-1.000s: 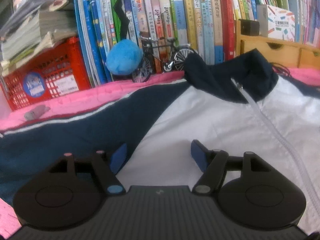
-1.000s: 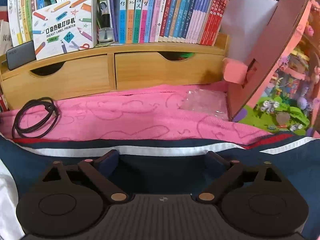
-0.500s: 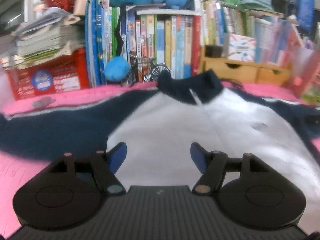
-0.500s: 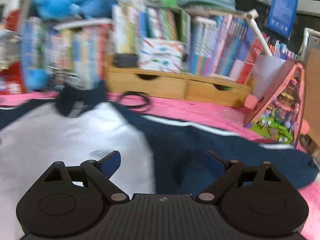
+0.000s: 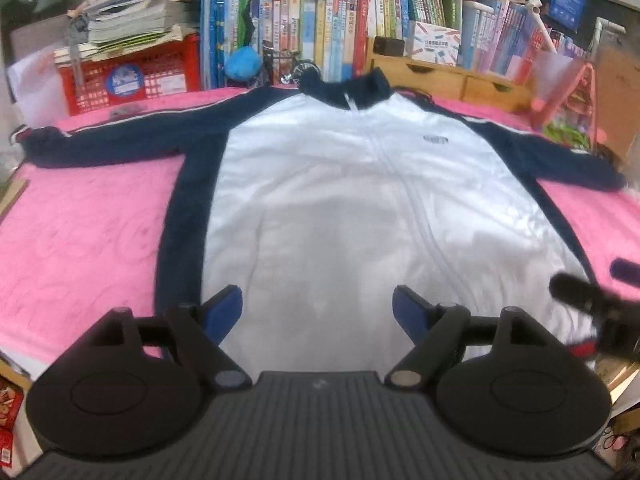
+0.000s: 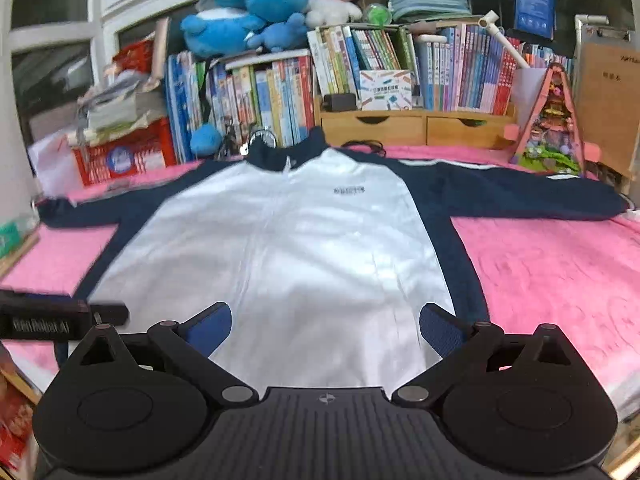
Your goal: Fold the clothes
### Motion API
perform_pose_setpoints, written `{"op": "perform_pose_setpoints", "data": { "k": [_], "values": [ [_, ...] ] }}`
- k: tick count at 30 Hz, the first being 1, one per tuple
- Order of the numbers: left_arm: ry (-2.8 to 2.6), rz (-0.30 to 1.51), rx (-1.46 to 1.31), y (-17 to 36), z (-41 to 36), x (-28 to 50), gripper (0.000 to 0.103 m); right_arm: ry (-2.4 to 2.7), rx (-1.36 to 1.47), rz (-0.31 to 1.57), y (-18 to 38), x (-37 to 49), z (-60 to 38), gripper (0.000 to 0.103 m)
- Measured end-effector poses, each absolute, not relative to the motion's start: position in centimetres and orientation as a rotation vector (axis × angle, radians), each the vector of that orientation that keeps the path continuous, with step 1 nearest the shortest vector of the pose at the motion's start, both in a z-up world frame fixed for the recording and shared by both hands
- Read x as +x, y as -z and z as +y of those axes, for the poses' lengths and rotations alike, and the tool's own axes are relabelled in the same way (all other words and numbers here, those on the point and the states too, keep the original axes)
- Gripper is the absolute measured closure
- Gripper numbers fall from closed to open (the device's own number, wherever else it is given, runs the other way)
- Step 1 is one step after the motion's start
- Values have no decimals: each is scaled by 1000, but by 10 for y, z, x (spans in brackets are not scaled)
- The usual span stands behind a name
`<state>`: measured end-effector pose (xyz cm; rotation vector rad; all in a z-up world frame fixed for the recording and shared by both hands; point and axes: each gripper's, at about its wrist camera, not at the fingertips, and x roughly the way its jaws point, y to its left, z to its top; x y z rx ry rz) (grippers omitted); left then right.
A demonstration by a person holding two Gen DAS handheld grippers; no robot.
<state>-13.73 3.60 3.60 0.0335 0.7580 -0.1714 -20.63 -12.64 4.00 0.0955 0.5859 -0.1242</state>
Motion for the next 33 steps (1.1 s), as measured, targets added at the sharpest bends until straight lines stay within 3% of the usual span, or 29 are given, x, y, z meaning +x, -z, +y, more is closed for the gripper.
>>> {"op": "perform_pose_setpoints", "data": {
  "k": [3,33],
  "values": [
    [144,762,57,-35,36,-152,16,128,52,613,-33,-226,-115,2],
    [167,849,111,-16,21,-171,16,133,40,713,-8,-249,-112,2]
  ]
}}
